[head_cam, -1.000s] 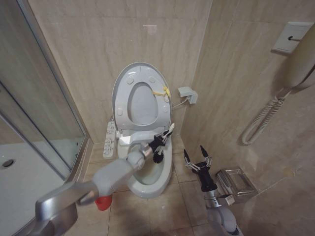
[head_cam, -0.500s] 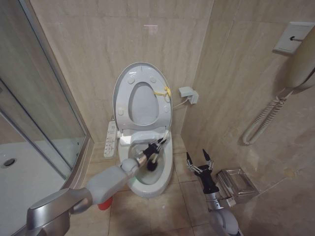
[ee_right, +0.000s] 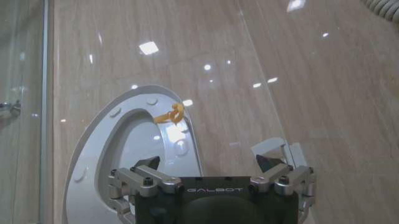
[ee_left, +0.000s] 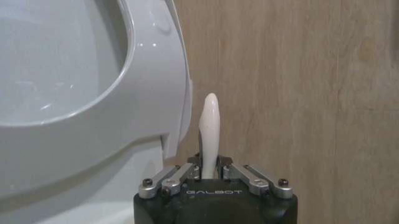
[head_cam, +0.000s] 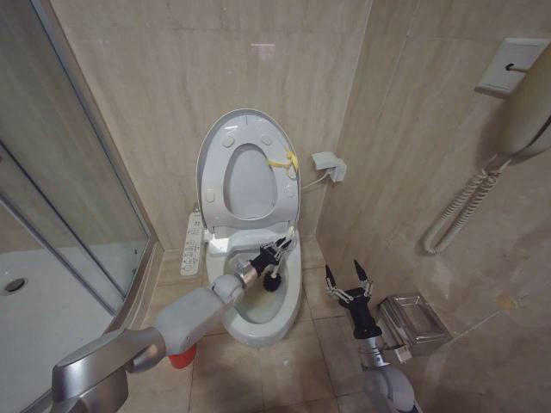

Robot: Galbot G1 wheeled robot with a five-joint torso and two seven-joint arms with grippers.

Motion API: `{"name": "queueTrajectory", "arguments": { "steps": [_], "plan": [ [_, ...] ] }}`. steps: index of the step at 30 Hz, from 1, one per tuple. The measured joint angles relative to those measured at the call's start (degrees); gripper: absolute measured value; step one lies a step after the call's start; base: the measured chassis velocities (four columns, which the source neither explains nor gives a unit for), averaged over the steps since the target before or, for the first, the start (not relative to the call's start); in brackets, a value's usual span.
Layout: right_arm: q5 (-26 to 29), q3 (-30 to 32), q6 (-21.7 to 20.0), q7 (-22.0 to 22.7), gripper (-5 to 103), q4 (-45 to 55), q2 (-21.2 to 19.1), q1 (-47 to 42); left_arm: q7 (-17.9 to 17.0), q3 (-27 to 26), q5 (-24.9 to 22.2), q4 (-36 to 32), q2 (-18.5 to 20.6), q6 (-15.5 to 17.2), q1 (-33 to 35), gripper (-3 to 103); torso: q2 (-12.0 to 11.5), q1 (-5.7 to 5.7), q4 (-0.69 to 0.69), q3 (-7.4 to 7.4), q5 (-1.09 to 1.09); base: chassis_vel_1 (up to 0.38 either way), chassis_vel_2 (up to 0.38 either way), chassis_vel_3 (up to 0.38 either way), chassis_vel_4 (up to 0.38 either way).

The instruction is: Open the toilet lid, clean the toilet bowl with a toilet brush, close the toilet lid, and flush.

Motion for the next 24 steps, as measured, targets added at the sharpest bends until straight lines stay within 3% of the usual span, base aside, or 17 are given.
{"name": "queueTrajectory", "arguments": {
  "steps": [5, 9, 11, 19, 24],
  "plan": [
    [0.05, 0.31, 0.02, 0.14, 100, 0.43, 0.45, 0.03, -0.2, -2.26, -0.01, -1.3, -1.57, -0.33, 0.14, 16, 0.0, 0.0, -0.07, -0.01, 0.0, 0.0, 0.0, 0.0, 0.0],
    [0.01, 0.28, 0.09, 0.18, 100, 0.56, 0.86, -0.07, -0.16, -2.04, 0.49, 0.33, -0.8, -0.65, 2.81, 16, 0.0, 0.0, -0.02, 0.0, 0.0, 0.0, 0.0, 0.0, 0.0],
    [0.35, 0.35, 0.1, 0.16, 100, 0.94, 0.98, -0.07, -0.27, -2.66, 0.65, 1.49, -0.29, -0.85, 4.75, 16, 0.0, 0.0, 0.07, 0.0, 0.0, 0.0, 0.0, 0.0, 0.0],
    [1.27, 0.82, 0.08, 0.22, 100, 0.92, 0.82, 0.16, -0.98, -5.53, 0.26, -1.19, -1.01, -0.98, 4.6, 16, 0.0, 0.0, -0.08, -0.01, -0.01, 0.0, 0.0, 0.0, 0.0],
    [1.22, 0.58, 0.14, 0.13, 100, 1.07, 0.93, -0.39, -1.23, -4.45, 1.25, -1.32, 1.86, -1.05, 5.98, 16, 0.0, 0.0, -0.01, 0.0, 0.0, 0.0, 0.0, 0.0, 0.0]
  ]
}}
